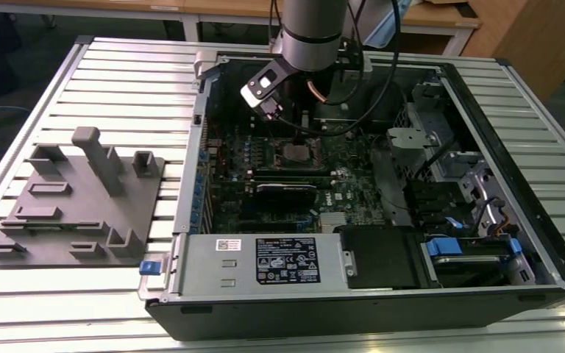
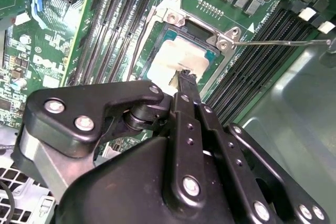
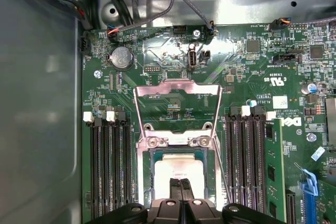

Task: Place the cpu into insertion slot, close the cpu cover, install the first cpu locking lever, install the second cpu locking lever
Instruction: 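Close the cpu cover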

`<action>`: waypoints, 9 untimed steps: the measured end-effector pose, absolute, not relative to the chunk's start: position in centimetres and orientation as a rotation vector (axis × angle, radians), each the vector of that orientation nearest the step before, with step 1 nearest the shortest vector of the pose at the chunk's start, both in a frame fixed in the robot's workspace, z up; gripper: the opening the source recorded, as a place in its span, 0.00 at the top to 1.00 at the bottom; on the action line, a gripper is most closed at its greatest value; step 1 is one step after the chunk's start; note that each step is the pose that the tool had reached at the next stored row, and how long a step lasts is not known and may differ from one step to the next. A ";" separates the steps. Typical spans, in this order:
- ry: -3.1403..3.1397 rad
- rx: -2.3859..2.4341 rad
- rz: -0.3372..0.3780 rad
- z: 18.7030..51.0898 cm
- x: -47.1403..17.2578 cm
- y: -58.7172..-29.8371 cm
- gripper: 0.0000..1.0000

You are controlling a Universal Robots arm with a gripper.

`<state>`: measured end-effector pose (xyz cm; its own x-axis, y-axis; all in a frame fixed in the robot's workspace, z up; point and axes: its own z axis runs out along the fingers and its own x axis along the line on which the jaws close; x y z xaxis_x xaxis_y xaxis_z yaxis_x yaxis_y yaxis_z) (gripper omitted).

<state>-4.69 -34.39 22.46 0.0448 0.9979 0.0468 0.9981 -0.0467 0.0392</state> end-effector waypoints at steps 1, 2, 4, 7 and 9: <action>-2.166 -2.268 -0.096 22.5 -4.7 -34.4 0.89; -2.166 -2.268 -0.096 22.5 -4.7 -34.4 0.89; -2.166 -2.268 -0.096 22.5 -4.7 -34.4 0.89; -2.166 -2.268 -0.096 22.5 -4.7 -34.4 0.89; -2.166 -2.268 -0.095 22.6 -4.7 -34.4 0.89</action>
